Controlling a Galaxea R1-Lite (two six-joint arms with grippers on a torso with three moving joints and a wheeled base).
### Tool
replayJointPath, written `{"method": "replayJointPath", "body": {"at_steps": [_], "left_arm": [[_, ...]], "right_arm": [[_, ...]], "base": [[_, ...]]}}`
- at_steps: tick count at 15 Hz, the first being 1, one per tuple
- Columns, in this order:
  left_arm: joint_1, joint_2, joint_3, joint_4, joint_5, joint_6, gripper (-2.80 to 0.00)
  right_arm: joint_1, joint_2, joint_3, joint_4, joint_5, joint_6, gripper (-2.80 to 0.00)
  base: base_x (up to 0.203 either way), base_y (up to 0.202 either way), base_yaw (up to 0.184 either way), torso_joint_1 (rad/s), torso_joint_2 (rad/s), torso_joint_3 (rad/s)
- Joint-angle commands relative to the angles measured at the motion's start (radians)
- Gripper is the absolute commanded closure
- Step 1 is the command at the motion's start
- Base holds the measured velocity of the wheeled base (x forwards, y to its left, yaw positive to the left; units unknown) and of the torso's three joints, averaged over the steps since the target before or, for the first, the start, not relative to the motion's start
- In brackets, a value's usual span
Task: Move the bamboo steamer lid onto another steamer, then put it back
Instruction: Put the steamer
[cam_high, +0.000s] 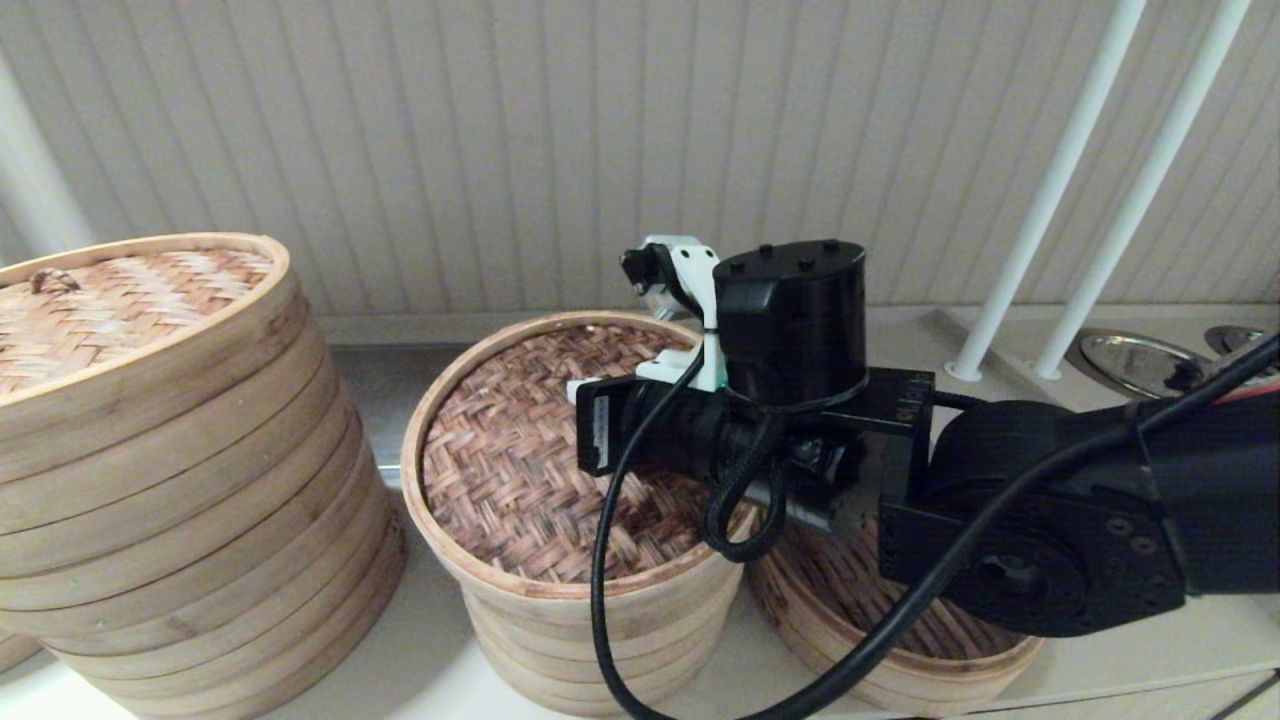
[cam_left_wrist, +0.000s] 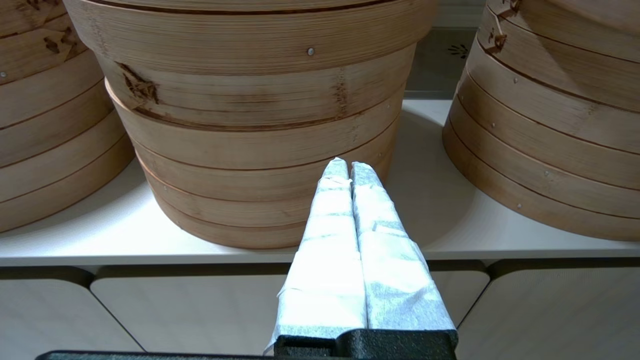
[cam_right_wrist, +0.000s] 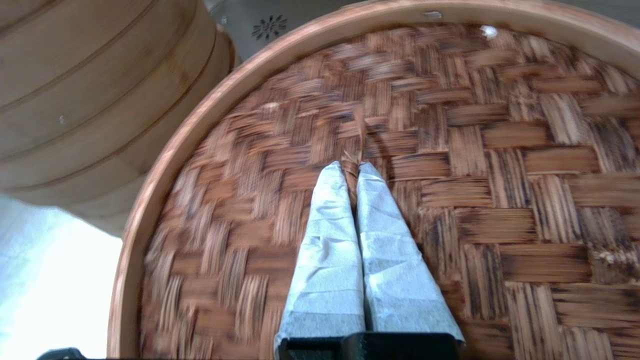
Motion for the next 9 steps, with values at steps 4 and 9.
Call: {"method": "replayJointPath", "body": {"at_steps": [4,9], "left_arm": [[0.0,0.0,0.0,0.0,0.0,0.0,0.0],[0.0,0.0,0.0,0.001,0.0,0.0,0.0]], "right_arm": [[0.0,-0.007,-0.009,-0.009,-0.003,-0.002,0.0],[-0.014,0.001,-0.025,0.0,0.001,-0.003,0.0]], "base": [[0.0,0.0,0.0,0.0,0.0,0.0],[0.0,0.0,0.0,0.0,0.0,0.0]]}}
